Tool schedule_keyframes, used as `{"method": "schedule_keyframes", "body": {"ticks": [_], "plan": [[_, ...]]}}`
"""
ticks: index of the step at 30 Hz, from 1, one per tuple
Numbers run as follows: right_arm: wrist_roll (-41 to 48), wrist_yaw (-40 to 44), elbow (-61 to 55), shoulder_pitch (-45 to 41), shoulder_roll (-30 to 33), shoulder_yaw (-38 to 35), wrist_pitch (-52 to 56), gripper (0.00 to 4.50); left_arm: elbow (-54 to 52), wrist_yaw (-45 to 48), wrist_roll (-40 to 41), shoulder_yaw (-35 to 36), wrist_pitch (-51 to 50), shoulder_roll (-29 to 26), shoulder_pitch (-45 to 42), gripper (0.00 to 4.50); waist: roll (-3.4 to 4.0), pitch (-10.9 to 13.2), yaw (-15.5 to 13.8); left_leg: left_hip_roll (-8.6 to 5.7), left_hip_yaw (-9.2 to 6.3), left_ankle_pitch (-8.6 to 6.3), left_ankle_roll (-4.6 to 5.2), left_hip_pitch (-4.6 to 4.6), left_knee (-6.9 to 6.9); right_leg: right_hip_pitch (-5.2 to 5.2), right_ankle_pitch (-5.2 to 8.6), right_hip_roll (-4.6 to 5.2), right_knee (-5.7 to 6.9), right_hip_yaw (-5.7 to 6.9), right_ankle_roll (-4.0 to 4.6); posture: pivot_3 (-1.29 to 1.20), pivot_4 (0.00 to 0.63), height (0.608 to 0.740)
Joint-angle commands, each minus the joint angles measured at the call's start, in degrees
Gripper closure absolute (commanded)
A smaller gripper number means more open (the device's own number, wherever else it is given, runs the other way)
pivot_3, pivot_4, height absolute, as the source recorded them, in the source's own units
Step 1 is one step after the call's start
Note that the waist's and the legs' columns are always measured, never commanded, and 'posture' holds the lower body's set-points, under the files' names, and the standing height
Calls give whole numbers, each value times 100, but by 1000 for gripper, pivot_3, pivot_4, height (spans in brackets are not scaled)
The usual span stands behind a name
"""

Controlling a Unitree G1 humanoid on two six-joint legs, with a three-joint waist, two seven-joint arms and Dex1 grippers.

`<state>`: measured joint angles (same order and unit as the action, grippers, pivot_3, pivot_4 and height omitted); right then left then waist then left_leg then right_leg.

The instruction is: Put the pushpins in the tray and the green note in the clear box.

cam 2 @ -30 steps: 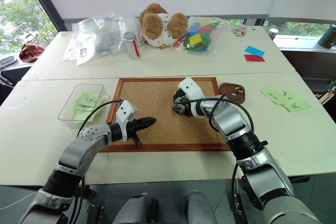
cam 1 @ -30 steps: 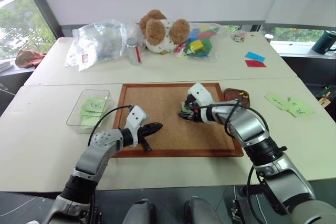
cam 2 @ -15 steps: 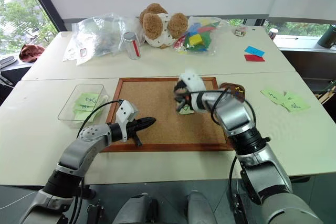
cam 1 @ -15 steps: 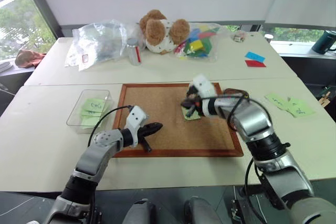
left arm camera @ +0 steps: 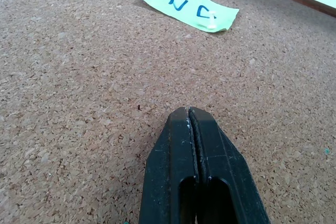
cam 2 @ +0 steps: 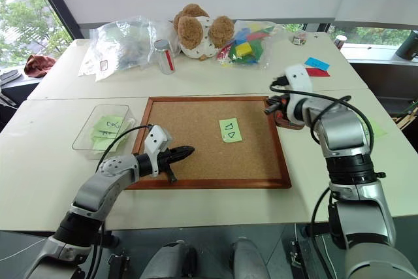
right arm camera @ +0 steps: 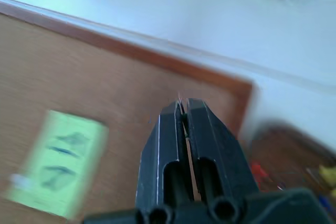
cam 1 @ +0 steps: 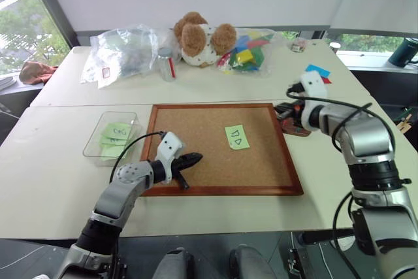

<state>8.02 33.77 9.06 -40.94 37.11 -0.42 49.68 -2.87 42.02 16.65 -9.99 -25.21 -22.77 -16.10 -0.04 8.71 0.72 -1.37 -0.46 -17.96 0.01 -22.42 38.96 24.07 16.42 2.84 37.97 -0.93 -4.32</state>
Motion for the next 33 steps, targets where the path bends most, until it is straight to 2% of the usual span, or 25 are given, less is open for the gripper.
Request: {"method": "schedule_keyframes", "body": {"ticks": [1,10,14,19,26,33], "plan": [[-190,-63,591,-66,85,-63,-719,4483,315,24,-198,-196,-84,-2,127,4500,1,0,0,0,1,0,0,0,0,0,0,0,0,0,0,0,150,740],[-275,-77,2193,-475,-98,-68,-1691,4483,371,32,-227,-190,-51,26,101,4500,2,-1,-11,-1,2,0,0,2,5,-5,0,-1,1,1,0,0,150,740],[-268,-31,2403,-568,-91,-94,-1830,3138,356,18,-228,-179,-51,32,120,4500,3,-1,-11,-1,2,1,0,2,5,-6,0,-1,1,1,0,0,150,740],[-300,-20,2481,-588,-56,-111,-1869,628,339,7,-231,-183,-38,42,145,4500,3,-2,-12,-1,1,0,0,2,5,-6,0,-1,1,1,0,0,150,740],[-180,108,2144,-612,48,-217,-1717,628,364,28,-247,-195,-12,39,124,4500,3,-2,-13,-1,1,0,0,2,5,-6,0,0,1,0,0,0,150,740],[652,1290,-891,458,162,180,-778,628,368,66,-261,-162,-16,26,108,4500,7,-4,-26,0,-4,0,1,3,2,-8,0,-1,0,4,-1,0,150,740]]}}
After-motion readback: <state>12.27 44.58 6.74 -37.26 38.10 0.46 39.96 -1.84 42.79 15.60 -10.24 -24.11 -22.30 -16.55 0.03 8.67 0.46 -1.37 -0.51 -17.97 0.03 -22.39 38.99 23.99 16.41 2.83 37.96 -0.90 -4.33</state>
